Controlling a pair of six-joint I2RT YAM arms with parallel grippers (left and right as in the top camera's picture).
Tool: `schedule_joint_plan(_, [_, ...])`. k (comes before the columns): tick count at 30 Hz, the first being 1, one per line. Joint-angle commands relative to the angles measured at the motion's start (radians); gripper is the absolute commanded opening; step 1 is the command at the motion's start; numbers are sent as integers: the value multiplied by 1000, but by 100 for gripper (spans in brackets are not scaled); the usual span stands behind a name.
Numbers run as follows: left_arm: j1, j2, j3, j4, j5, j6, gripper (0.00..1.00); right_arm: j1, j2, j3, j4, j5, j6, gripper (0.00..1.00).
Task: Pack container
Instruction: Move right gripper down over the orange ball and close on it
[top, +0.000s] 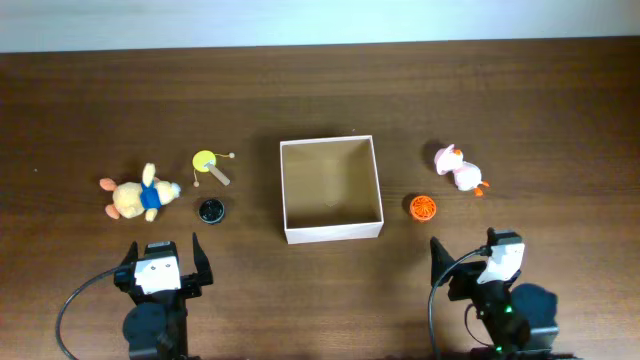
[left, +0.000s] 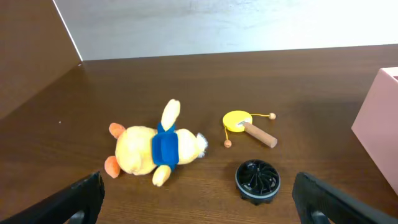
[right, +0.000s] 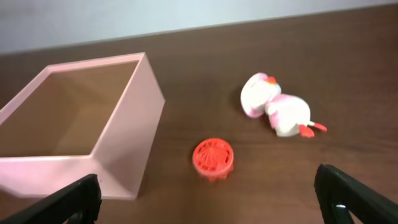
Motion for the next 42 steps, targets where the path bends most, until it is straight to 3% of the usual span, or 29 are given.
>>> schedule_joint_plan(1, [1,-8,-5,2,11,16,99,6,153,234,-68,-15,-71,99])
schedule_joint_plan(11, [1,-8,-5,2,11,16,99,5,911,1055,-634,159,-176,99])
schedule_joint_plan(16, [1,-8,-5,2,11,16,99,6,1212,1294,-800,142,-169,99])
schedule_joint_plan(19, [1,-8,-5,2,10,16,99,5,1337,1314,-840,20,-175,99])
schedule_joint_plan(25, [1,-8,-5,2,11,16,99,6,1548,1266,-867,-196,-351,98])
schedule_joint_plan(28, [1,-8,-5,2,10,16,99,6,1631,1260,-864,-199,-349,91])
schedule_joint_plan(33, [1,-8,-5,2,11,16,99,6,1699,1259,-845,-193,-340,89])
schedule_joint_plan(42, [1,-8,-5,2,10,16,99,8,1704,1118,-693,-85,-187,84])
